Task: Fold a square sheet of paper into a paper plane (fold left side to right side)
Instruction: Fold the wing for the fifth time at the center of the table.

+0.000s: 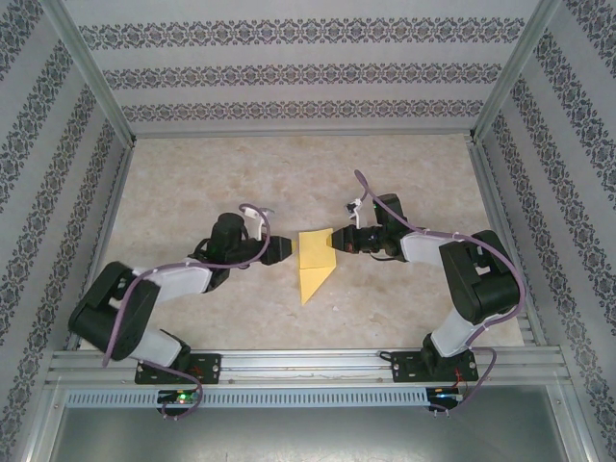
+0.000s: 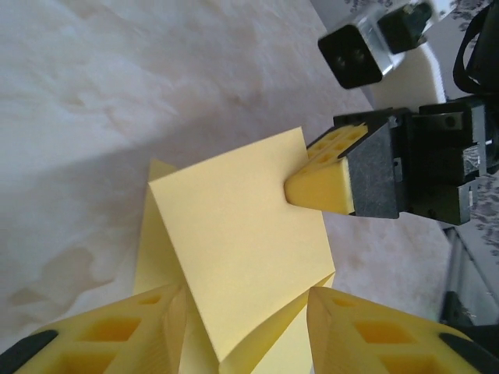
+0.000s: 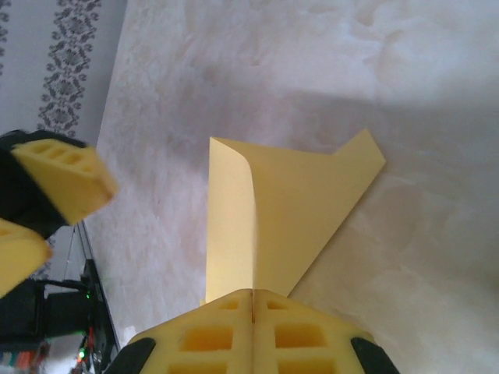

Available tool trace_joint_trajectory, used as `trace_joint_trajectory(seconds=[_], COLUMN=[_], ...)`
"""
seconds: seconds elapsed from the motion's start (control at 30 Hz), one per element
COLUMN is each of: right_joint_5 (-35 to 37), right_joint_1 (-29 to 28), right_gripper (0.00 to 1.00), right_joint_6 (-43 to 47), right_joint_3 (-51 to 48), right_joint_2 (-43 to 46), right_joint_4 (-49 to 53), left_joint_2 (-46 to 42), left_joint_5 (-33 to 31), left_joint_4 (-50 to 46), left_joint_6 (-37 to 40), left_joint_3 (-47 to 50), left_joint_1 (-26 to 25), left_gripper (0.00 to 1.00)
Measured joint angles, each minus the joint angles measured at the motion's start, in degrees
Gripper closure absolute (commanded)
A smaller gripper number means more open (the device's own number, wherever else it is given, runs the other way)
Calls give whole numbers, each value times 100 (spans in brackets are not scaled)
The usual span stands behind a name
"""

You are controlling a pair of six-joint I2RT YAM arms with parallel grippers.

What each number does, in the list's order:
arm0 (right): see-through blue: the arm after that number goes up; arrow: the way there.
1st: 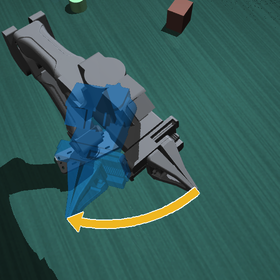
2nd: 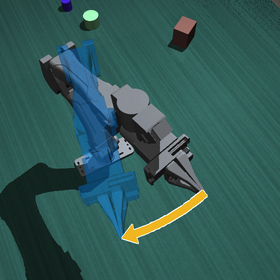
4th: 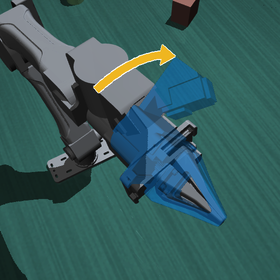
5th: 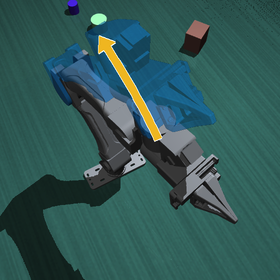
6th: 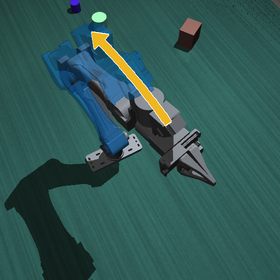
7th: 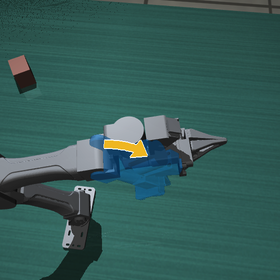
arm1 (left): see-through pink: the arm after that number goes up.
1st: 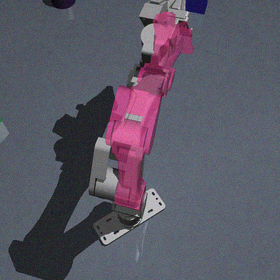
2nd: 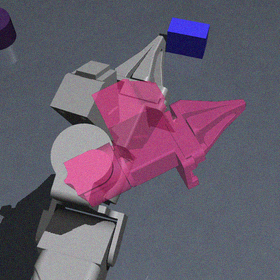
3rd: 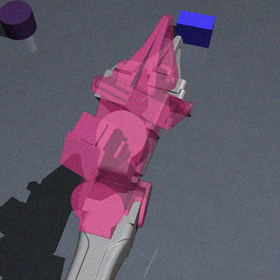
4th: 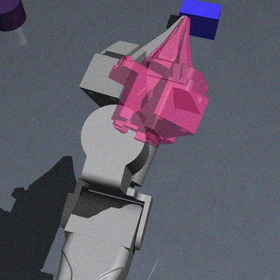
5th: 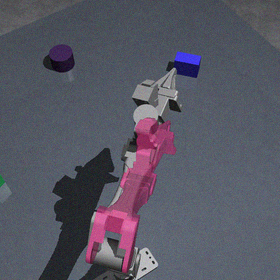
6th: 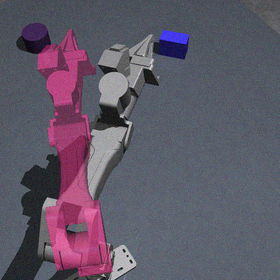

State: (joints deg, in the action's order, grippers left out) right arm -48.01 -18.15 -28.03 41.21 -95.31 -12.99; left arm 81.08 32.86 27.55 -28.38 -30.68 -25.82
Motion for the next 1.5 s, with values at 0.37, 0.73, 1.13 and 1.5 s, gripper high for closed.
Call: trace_joint_trajectory(seconds=[0.37,0.73,1.13,1.5], right_joint_5=[415,579,632,658], right_joint_1=[-125,-170,-199,-199], right_gripper=[100,100,100,100], right_joint_6=[-931,-1305,-1386,-1386], right_joint_3=[66,142,219,232], right_joint_2=[0,0,-7,-160], right_joint_4=[557,772,833,852], left_joint_2=[-1034,326,1764,2247], left_joint_5=[-1867,-3571,-4828,-5311], left_joint_4=[-2570,-3554,-4463,-4868], left_joint_6=[1062,1239,1279,1272], left_joint_3=[-697,-1759,-2739,-2935], left_joint_1=[-1523,-3377,-3864,-3871], left_gripper=[54,52,50,60])
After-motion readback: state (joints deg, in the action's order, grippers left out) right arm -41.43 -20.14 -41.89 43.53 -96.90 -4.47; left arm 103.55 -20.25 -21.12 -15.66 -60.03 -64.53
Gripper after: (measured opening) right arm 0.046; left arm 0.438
